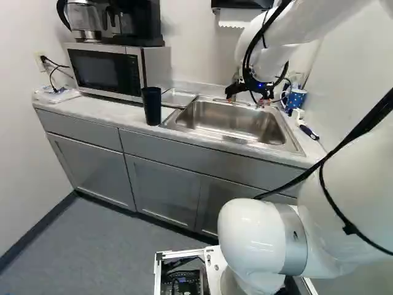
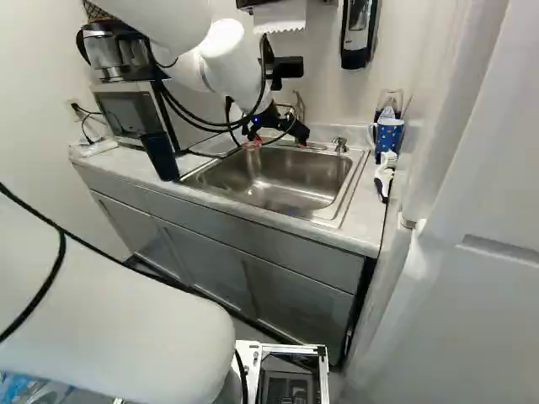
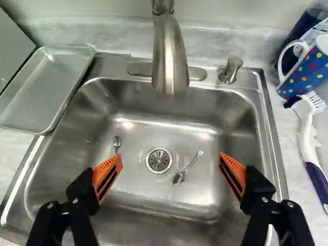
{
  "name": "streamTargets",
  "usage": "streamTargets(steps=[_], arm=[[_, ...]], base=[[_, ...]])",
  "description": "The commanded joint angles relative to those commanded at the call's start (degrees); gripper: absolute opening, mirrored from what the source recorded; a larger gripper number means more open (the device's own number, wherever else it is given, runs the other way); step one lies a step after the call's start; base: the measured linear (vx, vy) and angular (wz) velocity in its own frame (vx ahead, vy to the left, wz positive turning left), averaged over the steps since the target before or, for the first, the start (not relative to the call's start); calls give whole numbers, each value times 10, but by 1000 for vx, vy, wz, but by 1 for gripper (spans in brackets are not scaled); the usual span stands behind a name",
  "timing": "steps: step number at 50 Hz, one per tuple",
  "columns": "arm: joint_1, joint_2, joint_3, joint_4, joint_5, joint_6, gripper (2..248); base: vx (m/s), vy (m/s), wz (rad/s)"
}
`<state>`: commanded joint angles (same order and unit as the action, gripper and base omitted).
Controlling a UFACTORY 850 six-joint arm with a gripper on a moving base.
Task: Rinse the cup and place it in the tray
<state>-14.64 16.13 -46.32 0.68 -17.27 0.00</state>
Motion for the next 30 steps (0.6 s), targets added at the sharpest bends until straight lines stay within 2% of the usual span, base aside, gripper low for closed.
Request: streamTargets(steps=[30], arm=[[1,-6,-6,0,100,0,247]], base=[[0,0,0]])
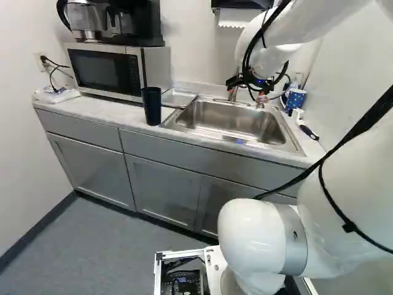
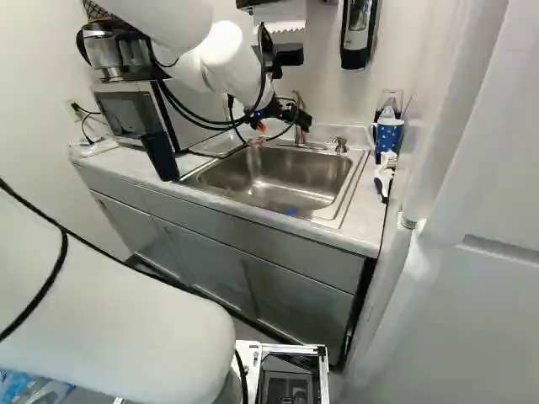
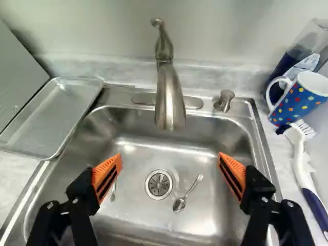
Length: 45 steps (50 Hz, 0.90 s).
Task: Rinse the cup and place it in the tray
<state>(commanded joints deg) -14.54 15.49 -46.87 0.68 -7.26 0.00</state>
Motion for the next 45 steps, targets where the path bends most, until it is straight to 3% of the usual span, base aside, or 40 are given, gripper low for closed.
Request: streamTargets(steps=[45], arm=[[11,-73,-65,0,143,0,247]], base=[[0,0,0]])
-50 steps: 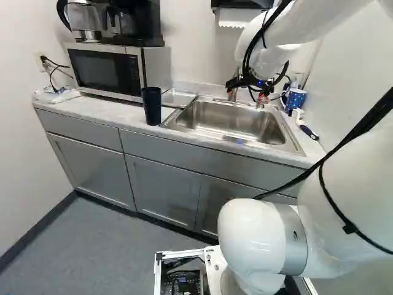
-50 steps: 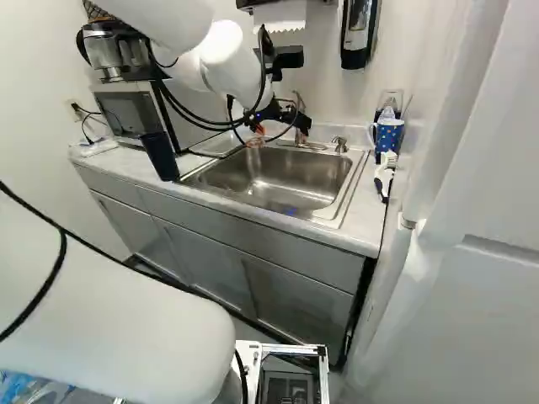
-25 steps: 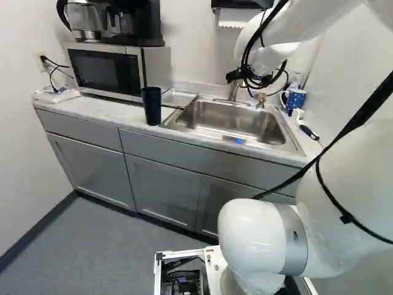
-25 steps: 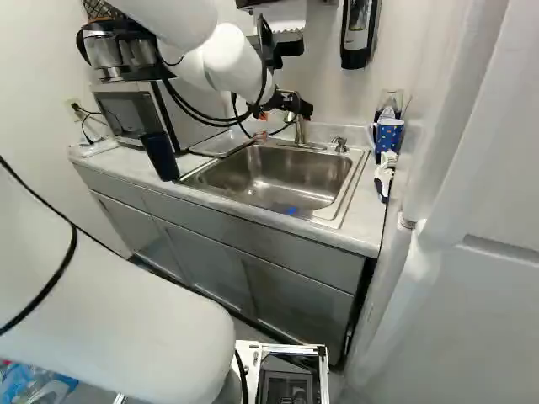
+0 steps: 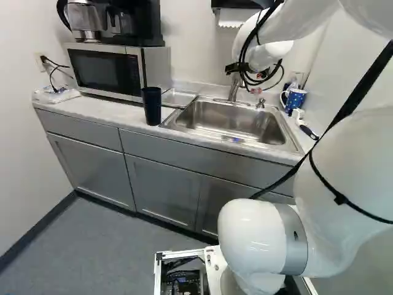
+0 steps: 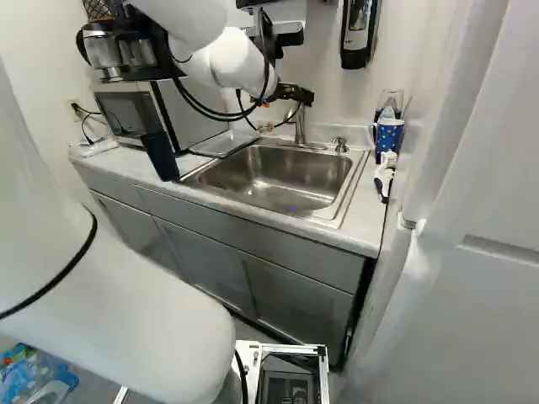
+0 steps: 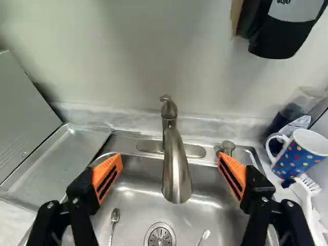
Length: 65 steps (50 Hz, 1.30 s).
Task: Rinse the cup and place it in the tray
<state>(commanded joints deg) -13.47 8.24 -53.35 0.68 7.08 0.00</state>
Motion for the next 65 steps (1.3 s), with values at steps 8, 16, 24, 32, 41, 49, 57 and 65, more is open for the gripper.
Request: streamTargets(steps=[8,16,24,32,41,49,57,65], arm=[[5,-22,-21,-1,16,0,247],[10,-45,-42,-4,18,0,247],[15,-67,-64,-4,18,0,247],[22,-89,-86,-4,18,0,247],[30,-109,-106,-4,17,0,247],[38,-125,-123,-4,9,0,247],[44,-138,-137,-4,-2,0,247],[46,-150,-149,-4,-11,0,247]], base=[[0,0,0],[0,0,0],[0,0,0],[0,0,0],[0,0,0],[0,0,0],[0,0,0],[0,0,0]])
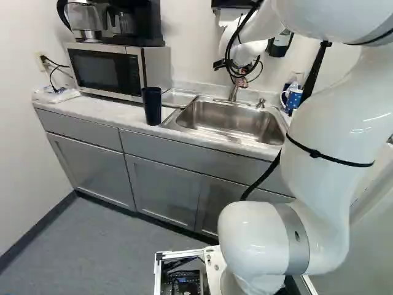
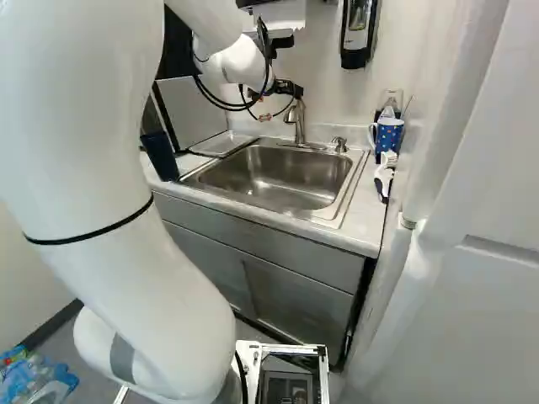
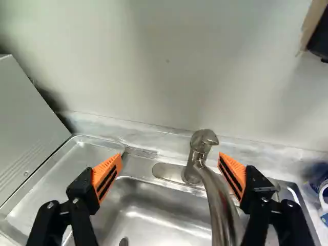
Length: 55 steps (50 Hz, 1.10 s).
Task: Rinse the cup and place it in the tray
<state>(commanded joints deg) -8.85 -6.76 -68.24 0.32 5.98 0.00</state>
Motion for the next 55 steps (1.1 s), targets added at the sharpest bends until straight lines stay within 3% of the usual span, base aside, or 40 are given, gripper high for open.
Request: streamTargets(steps=[29,55], arm=[[8,-46,-50,0,-1,0,247],[9,-65,-71,9,54,0,247]], base=[[0,0,0],[0,0,0]])
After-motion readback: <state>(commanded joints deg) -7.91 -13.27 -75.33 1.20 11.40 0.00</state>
